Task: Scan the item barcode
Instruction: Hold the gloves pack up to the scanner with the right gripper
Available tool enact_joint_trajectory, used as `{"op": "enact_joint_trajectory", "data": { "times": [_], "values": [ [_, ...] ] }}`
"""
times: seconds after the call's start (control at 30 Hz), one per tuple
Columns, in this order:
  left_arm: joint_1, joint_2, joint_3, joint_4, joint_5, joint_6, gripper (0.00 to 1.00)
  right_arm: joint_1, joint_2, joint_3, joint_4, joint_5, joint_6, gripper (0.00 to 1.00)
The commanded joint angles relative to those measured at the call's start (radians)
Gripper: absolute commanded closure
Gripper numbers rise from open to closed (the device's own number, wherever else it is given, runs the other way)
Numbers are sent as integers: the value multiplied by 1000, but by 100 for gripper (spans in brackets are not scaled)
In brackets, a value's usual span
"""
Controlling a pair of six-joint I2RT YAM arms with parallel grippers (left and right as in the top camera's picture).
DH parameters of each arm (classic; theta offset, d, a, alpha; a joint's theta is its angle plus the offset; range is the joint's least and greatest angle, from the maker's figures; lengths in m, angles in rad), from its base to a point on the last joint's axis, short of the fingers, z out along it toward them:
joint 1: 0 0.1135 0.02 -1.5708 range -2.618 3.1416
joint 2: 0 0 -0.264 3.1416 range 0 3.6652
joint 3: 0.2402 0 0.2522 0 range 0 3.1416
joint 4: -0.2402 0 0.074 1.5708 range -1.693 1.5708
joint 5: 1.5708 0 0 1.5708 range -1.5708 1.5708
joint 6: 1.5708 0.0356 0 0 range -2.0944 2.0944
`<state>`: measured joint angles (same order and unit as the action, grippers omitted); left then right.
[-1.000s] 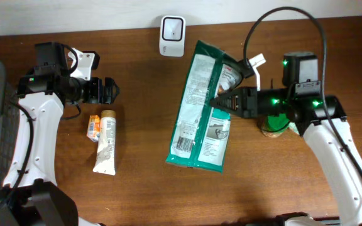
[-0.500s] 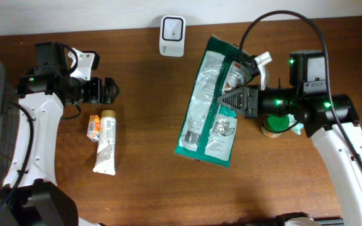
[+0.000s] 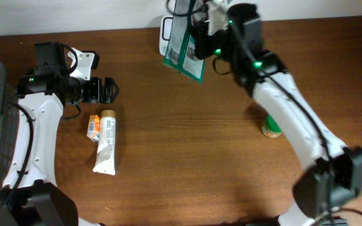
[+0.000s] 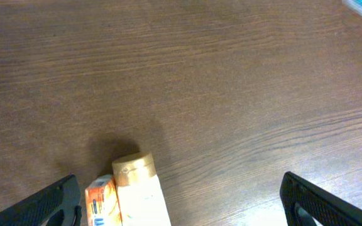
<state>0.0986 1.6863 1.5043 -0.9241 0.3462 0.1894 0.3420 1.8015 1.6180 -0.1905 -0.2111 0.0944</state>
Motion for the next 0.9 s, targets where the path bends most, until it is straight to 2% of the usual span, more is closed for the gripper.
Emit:
{"op": "enact_joint_trajectory", "data": {
  "times": [0.0,0.13,0.3,0.37,0.5,0.6,0.83,0.87],
  "values": [
    [3,-28,11,2,0,-6,1,69,111,17,255,359,-309,96],
    [3,-28,11,2,0,-6,1,95,251,17,547,470,-648,96],
    [5,-28,11,2,0,-6,1,96,447,17,851,423,-903,96],
    [3,-28,11,2,0,-6,1,98,497,17,904,347,-944,96],
    [3,-28,11,2,0,-6,1,111,524,17,988,344,-974,96],
    [3,-28,11,2,0,-6,1,136,524,17,1052,326,-1061,96],
    [3,-28,11,2,0,-6,1,162,524,17,1032,327,-1062,96],
    [3,-28,11,2,0,-6,1,162,522,17,1032,328,-1023,96]
  ]
}}
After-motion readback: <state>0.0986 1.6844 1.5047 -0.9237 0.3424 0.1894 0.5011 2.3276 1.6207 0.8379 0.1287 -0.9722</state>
